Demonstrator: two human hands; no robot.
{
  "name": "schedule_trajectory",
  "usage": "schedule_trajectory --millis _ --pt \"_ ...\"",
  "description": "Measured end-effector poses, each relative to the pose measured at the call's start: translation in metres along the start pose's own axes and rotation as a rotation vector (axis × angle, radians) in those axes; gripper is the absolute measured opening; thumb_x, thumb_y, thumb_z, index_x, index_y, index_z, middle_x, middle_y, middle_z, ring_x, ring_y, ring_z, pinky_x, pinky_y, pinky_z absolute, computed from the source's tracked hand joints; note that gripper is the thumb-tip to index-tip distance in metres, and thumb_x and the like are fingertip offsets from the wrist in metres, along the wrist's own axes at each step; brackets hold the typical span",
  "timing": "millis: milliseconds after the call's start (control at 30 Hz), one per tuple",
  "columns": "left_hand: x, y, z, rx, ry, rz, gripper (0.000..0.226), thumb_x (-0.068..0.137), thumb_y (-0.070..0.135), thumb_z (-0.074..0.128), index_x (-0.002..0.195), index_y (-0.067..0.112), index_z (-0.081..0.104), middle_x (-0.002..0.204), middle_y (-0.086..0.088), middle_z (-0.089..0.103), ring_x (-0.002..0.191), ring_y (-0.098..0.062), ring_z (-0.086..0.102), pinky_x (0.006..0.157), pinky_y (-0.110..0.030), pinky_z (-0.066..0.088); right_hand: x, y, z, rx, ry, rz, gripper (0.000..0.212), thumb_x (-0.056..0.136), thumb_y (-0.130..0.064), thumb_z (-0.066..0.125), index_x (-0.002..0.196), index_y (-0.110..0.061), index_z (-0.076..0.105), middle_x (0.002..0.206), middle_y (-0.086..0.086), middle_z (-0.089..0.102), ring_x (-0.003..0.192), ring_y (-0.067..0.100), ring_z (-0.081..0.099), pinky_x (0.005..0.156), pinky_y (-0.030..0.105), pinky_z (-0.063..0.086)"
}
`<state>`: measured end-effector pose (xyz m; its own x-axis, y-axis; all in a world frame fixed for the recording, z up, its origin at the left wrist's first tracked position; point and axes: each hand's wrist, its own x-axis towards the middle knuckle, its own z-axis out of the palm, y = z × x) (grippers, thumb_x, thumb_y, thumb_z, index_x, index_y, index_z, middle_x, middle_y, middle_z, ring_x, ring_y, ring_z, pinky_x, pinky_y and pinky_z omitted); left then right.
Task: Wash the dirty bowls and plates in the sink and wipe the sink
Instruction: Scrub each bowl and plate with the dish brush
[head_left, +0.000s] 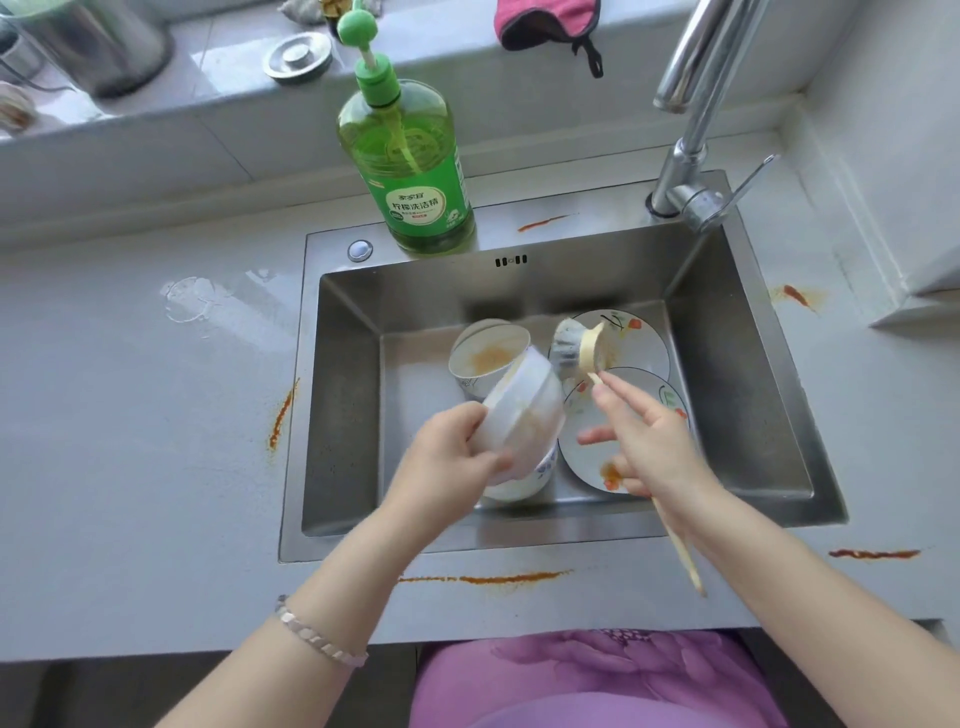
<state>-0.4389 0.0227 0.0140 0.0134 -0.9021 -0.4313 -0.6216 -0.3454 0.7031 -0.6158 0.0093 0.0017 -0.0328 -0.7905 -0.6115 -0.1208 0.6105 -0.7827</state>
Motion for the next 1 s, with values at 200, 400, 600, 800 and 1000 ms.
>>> schedule_trajectory --millis 200,400,600,800,1000 --pt "0.001 -0.002 -0.017 -0.269 0.005 -0.111 0.012 0.074 0.003 0.073 0.083 0.009 0.067 0.07 -0.003 0.066 0.063 -0.012 0.058 0.047 -0.017 0.044 -0.032 -0.012 -0.007 -0.567 -0.266 -0.354 0.032 0.095 -0.025 0.049 0.118 -0.047 0.057 0.073 -0.04 0.06 0.079 -0.018 0.055 0.072 0.007 0.043" --pt "-0.002 -0.008 -0.025 -0.359 -0.056 -0.087 0.022 0.065 0.006 0.076 0.084 0.011 0.067 0.072 -0.004 0.069 0.065 -0.014 0.063 0.052 -0.022 0.049 -0.017 -0.031 -0.019 -0.584 -0.2 -0.264 0.034 0.098 -0.019 0.044 0.126 -0.033 0.056 0.033 -0.03 0.038 0.046 -0.018 0.044 0.068 0.009 0.039" --pt "-0.005 -0.009 -0.03 -0.296 -0.112 -0.047 0.021 0.075 -0.005 0.071 0.087 0.012 0.067 0.069 0.002 0.07 0.064 -0.009 0.064 0.054 -0.02 0.051 -0.018 -0.029 -0.016 -0.542 -0.252 -0.242 0.031 0.097 -0.021 0.046 0.122 -0.035 0.057 0.05 -0.038 0.047 0.064 -0.015 0.055 0.09 0.025 0.045" --pt "-0.007 -0.01 -0.032 -0.321 -0.099 -0.036 0.025 0.075 -0.009 0.069 0.083 0.014 0.066 0.065 0.006 0.069 0.063 -0.007 0.064 0.055 -0.02 0.052 -0.029 -0.031 -0.015 -0.563 -0.332 -0.313 0.033 0.097 -0.015 0.045 0.122 -0.035 0.055 0.034 -0.031 0.039 0.048 -0.015 0.049 0.076 0.007 0.04" --pt "-0.009 -0.011 -0.036 -0.408 -0.073 -0.016 0.025 0.065 0.004 0.077 0.087 0.01 0.067 0.072 -0.004 0.071 0.067 -0.016 0.065 0.053 -0.024 0.051 -0.024 -0.034 -0.018 -0.488 -0.303 -0.29 0.033 0.097 -0.017 0.046 0.119 -0.04 0.05 0.054 -0.037 0.052 0.068 -0.015 0.059 0.084 0.02 0.044"
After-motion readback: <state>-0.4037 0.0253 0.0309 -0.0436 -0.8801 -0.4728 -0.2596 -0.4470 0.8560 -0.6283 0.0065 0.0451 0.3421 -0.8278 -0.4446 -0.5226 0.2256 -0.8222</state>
